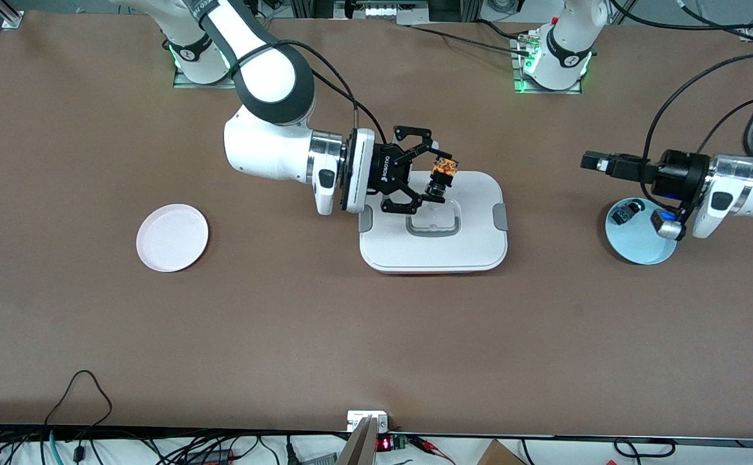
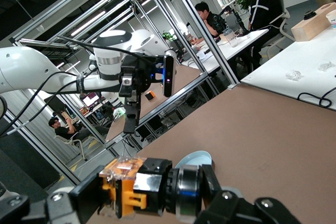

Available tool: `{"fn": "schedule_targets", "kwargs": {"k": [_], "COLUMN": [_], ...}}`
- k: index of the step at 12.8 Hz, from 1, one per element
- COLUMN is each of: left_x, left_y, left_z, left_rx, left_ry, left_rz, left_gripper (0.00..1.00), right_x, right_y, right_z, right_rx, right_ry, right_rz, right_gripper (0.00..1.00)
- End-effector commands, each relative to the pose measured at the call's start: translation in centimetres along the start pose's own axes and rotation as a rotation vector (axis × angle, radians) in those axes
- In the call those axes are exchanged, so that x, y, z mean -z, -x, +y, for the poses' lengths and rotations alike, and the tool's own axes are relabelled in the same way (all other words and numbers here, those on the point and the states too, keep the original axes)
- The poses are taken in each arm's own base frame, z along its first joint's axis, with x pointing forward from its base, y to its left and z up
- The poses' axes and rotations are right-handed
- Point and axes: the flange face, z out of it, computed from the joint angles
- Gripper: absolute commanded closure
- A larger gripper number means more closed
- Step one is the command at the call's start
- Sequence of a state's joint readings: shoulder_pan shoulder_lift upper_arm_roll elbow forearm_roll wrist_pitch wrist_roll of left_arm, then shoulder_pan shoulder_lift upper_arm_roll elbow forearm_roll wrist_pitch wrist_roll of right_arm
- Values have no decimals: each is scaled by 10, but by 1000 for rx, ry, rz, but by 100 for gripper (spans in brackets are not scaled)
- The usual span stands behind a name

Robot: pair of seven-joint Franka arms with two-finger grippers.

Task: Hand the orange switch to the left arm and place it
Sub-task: 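Lift the orange switch and carry it above the white box, then reach the left gripper to the switch and grasp it over the box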

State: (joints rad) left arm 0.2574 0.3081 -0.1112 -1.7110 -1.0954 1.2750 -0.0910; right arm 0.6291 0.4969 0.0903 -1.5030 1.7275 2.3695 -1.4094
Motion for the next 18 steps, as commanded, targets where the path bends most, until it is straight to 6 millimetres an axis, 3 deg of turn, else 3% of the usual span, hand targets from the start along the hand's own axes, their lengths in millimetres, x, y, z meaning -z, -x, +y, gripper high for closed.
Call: {"fn": "schedule_targets", "kwargs": {"k": [1,4,6,9,11,13,15,16,17,18], "left_x": [-41,-88,-121,-157,-179,-214,-227,-226,-226,-224], "left_y": [-8,-8,-12,-9,-10,-12,-12,-12,-12,-14], "left_z": [14,20,33,42,36,33,34,34,35,34], "left_rx": [-22,10,11,20,-21,-38,-41,-38,-42,-38], "left_ry": [69,209,233,275,316,389,400,409,410,413], "left_rz": [53,133,190,136,129,170,190,191,190,191], "left_gripper": [0,0,0,0,0,0,1,7,25,50], "right_x": [-4,-4,-3,-2,-2,0,2,2,2,2], "right_y": [-6,-5,-6,-7,-7,-7,-6,-5,-5,-5], "right_z": [-1,0,0,0,0,4,6,6,6,7], "right_rx": [-3,-3,-3,-1,8,75,112,111,110,110], "right_ry": [-6,-5,-5,-6,-6,1,4,4,4,6], "right_rz": [25,25,25,26,25,30,35,35,35,35], "right_gripper": [100,100,100,100,100,100,100,100,100,100]}}
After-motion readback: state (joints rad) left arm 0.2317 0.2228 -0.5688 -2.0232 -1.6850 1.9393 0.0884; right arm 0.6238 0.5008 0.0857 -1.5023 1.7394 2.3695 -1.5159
